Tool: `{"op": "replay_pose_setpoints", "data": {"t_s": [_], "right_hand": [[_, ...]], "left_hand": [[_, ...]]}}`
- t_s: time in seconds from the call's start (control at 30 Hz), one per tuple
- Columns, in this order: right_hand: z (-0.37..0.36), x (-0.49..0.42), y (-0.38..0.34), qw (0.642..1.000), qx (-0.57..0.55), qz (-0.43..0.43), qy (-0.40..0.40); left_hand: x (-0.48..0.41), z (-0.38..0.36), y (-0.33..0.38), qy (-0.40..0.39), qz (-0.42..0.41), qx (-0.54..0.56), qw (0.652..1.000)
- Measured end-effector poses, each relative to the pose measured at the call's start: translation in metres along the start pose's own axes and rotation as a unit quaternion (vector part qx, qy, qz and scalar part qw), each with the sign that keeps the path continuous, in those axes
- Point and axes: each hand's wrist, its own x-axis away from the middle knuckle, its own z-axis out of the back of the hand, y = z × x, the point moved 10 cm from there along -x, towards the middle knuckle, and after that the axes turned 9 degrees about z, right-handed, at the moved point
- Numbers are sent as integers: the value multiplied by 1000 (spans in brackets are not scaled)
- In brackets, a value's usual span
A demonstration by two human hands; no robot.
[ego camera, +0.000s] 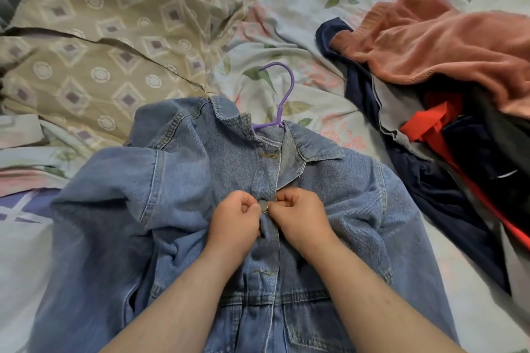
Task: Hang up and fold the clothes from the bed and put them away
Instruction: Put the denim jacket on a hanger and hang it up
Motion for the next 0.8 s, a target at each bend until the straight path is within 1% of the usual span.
{"op": "replay_pose_setpoints", "data": {"t_s": [0.1, 0.13, 0.17, 0.2, 0.23, 0.3, 0.37, 0.4, 0.43, 0.5, 0.53, 0.6, 0.7, 0.8], "right_hand": [[10, -1, -10, 999, 49, 13, -4], [21, -2, -16, 998, 55, 24, 12], [37, -3, -22, 995, 74, 45, 47], [53, -6, -33, 987, 110, 82, 81], [65, -10, -46, 974, 161, 126, 98], [68, -22, -65, 950, 238, 188, 67], [58, -35, -73, 934, 284, 214, 33], [53, -39, -74, 931, 292, 218, 31], [48, -42, -72, 936, 281, 209, 38], [46, -44, -63, 955, 227, 178, 68], [45, -45, -58, 960, 206, 170, 82], [43, -49, -52, 961, 189, 178, 91], [38, -50, -47, 954, 203, 203, 92], [36, -51, -43, 944, 213, 227, 113]], "left_hand": [[0, -1, 1, -6, -4, -9, 1000], [0, -1, 0, -8, -5, -11, 1000], [0, -1, 0, -9, -6, -12, 1000], [1, -1, 0, -9, -9, -17, 1000], [2, -1, 1, -11, -13, -23, 1000], [2, -3, 3, -19, -16, -40, 999], [2, -4, 10, -20, -21, -61, 998], [2, -2, 19, -4, -40, -84, 996], [1, 4, 32, 24, -74, -114, 990], [0, 15, 67, 84, -159, -153, 972], [-5, 17, 82, 92, -188, -153, 966], [-23, 8, 102, 57, -201, -154, 966], [-48, -15, 106, -27, -182, -166, 969], [-64, -17, 95, -43, -175, -143, 973]]}}
